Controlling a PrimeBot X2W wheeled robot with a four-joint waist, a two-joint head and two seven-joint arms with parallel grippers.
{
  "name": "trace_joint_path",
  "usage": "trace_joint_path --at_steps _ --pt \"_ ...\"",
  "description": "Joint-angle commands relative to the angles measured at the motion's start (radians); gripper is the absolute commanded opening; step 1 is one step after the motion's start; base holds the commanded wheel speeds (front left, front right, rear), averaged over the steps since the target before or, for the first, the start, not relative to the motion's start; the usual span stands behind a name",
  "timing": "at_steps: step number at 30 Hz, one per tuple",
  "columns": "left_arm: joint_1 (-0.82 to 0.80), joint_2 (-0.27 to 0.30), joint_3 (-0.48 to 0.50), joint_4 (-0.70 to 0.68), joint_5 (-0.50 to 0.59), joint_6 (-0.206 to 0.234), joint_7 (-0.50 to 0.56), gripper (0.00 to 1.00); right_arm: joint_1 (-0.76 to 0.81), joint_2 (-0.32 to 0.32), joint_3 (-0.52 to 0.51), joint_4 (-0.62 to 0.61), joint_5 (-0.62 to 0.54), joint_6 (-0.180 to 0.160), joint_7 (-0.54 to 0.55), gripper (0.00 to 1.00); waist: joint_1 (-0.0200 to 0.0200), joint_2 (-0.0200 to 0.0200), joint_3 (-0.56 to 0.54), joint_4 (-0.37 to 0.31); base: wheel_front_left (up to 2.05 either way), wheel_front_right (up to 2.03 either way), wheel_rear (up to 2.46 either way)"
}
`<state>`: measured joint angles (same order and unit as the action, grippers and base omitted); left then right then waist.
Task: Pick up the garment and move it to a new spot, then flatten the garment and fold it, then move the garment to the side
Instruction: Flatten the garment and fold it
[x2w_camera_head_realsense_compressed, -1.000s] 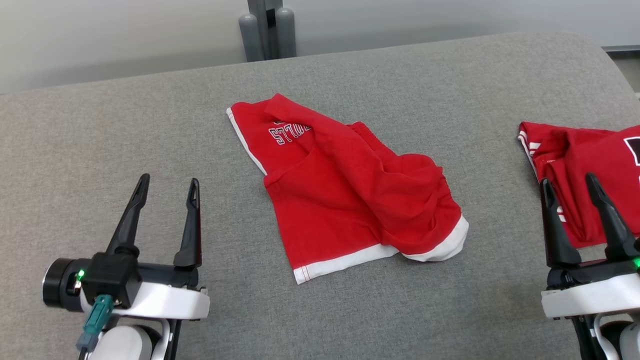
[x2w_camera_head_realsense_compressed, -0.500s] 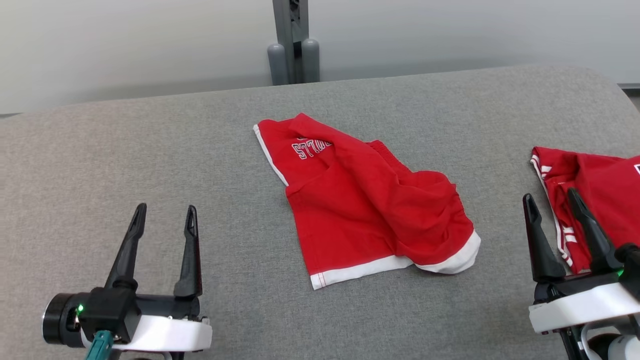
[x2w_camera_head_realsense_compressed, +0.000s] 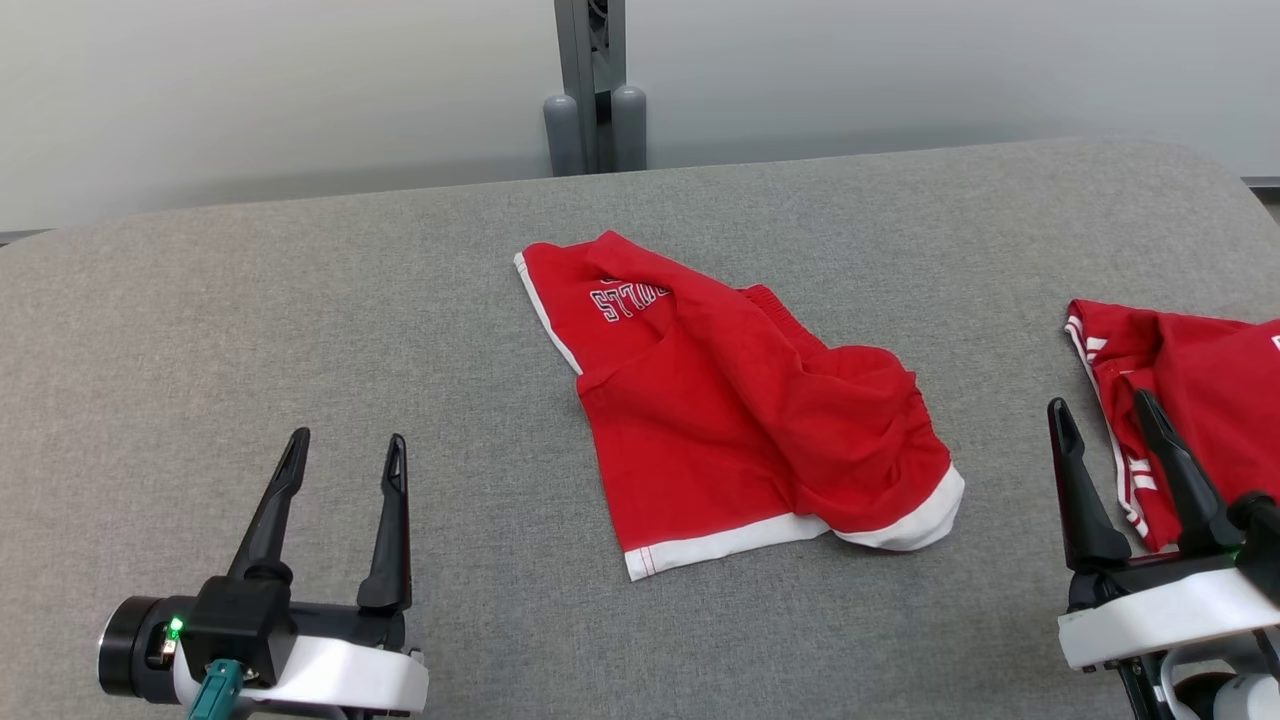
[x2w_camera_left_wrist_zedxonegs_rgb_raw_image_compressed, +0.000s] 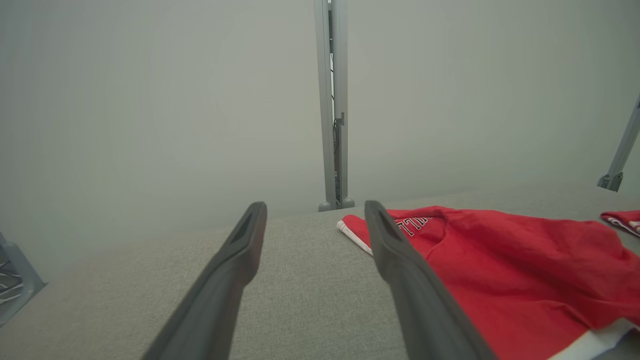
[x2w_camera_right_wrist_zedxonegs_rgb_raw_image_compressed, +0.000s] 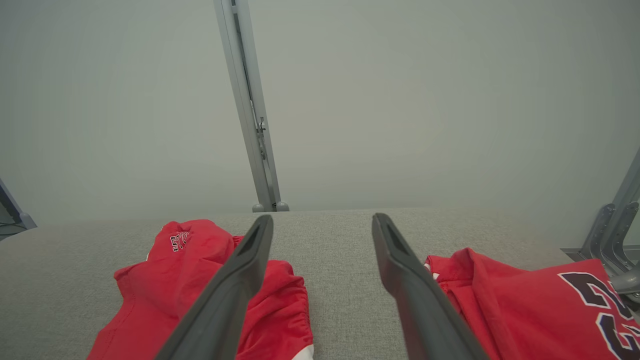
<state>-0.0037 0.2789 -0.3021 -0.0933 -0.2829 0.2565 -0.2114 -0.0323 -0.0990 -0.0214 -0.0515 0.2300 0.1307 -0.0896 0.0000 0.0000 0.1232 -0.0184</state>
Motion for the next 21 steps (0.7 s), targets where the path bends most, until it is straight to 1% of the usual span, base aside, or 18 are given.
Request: trace_joint_path --at_steps 1,6,9,12,15,16,19,21 --pt "-0.006 0.009 0.002 -0.005 0.002 0.003 0.002 1.00 -0.007 -0.002 -0.001 0.001 0.004 0.000 -0.004 1.00 0.0000 0.0000 0.001 0.001 0.00 0.00 0.00" --pt "-0.014 0.011 -0.005 -0.017 0.008 0.006 0.009 1.00 -0.016 -0.002 0.001 0.006 0.009 0.000 -0.010 1.00 0.0000 0.0000 0.007 0.005 0.00 0.00 0.00" --pt "-0.038 0.009 -0.027 -0.028 0.016 -0.006 0.023 1.00 -0.023 -0.002 -0.001 0.004 0.010 0.000 -0.013 1.00 0.0000 0.0000 0.021 0.009 0.00 0.00 0.00" --pt "-0.065 -0.002 -0.075 -0.010 0.011 -0.042 0.060 1.00 -0.027 -0.002 0.005 0.006 0.011 0.000 -0.010 1.00 0.0000 0.0000 0.042 0.007 0.00 0.00 0.00" --pt "-0.098 -0.032 -0.135 0.033 -0.018 -0.100 0.108 1.00 -0.043 0.000 0.017 0.015 0.016 0.000 -0.010 1.00 0.0000 0.0000 0.067 -0.003 0.00 0.00 0.00" --pt "-0.098 -0.032 -0.135 0.033 -0.018 -0.100 0.108 1.00 -0.043 0.000 0.017 0.015 0.016 0.000 -0.010 1.00 0.0000 0.0000 0.067 -0.003 0.00 0.00 0.00" --pt "-0.115 -0.056 -0.190 0.107 -0.052 -0.157 0.158 1.00 -0.054 0.005 0.033 0.024 0.021 0.000 -0.017 1.00 0.0000 0.0000 0.096 -0.023 0.00 0.00 0.00" --pt "-0.123 -0.076 -0.223 0.150 -0.072 -0.186 0.184 1.00 -0.064 0.008 0.046 0.034 0.025 0.000 -0.023 1.00 0.0000 0.0000 0.111 -0.037 0.00 0.00 0.00"
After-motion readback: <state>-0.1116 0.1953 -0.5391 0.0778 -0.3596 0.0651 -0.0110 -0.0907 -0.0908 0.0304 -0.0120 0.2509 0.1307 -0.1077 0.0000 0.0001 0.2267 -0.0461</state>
